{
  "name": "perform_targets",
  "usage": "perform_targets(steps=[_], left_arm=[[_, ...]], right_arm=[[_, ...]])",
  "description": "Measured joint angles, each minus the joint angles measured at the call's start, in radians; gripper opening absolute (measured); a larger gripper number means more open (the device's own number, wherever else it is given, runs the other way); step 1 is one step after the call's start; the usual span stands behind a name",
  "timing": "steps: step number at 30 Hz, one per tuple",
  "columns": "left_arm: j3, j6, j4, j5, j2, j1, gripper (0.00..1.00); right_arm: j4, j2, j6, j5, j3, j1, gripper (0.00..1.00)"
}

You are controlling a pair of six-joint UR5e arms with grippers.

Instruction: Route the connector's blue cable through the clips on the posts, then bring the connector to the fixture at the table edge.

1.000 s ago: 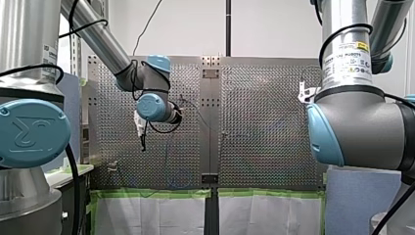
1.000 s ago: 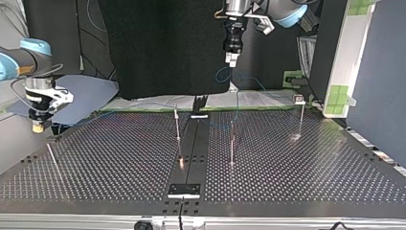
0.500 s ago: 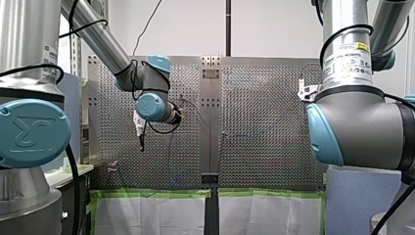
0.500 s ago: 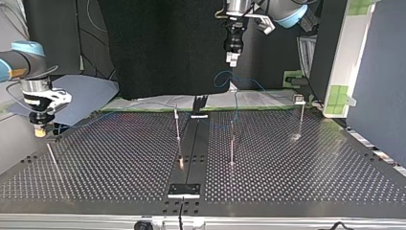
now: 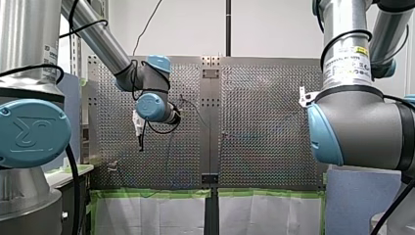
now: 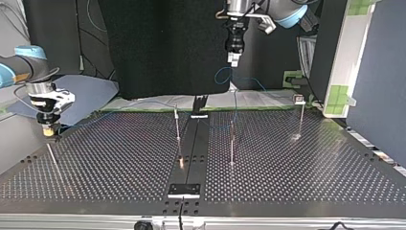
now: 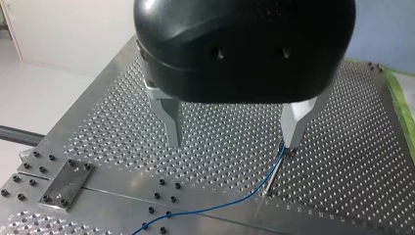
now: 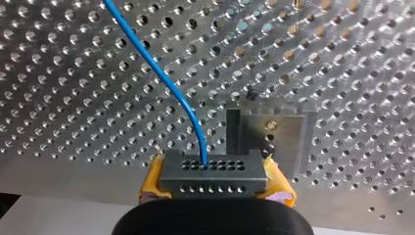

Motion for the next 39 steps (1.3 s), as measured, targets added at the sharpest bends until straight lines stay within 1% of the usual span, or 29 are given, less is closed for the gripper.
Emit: perform_targets(steps=[3,7,14,22,27,33,39], left_arm=[[0.000,0.001,0.000,-0.006,0.000,0.001,1.00],[0.000,0.002,0.000,-0.008,0.000,0.003,1.00],[0.000,0.002,0.000,-0.009,0.000,0.010,1.00],[0.000,0.004,-0.005,-0.009,0.000,0.012,1.00],[0.000,0.007,-0.007,-0.009,0.000,0.012,1.00],[-0.001,0.008,-0.008,-0.010,0.000,0.012,1.00],[-0.001,0.009,-0.010,-0.010,0.000,0.012,1.00]], right_arm=[[-0.013,0.002,0.003,-0.026,0.000,-0.003,0.00],[-0.032,0.003,0.011,-0.061,-0.001,-0.007,0.00],[-0.050,0.003,0.015,-0.106,-0.001,-0.010,0.00],[-0.052,0.003,0.016,-0.138,-0.001,-0.018,0.00],[-0.049,0.003,0.016,-0.169,-0.001,-0.027,0.00],[-0.048,0.002,0.016,-0.193,-0.001,-0.038,0.00],[-0.053,0.002,0.022,-0.219,-0.001,-0.046,0.00]])
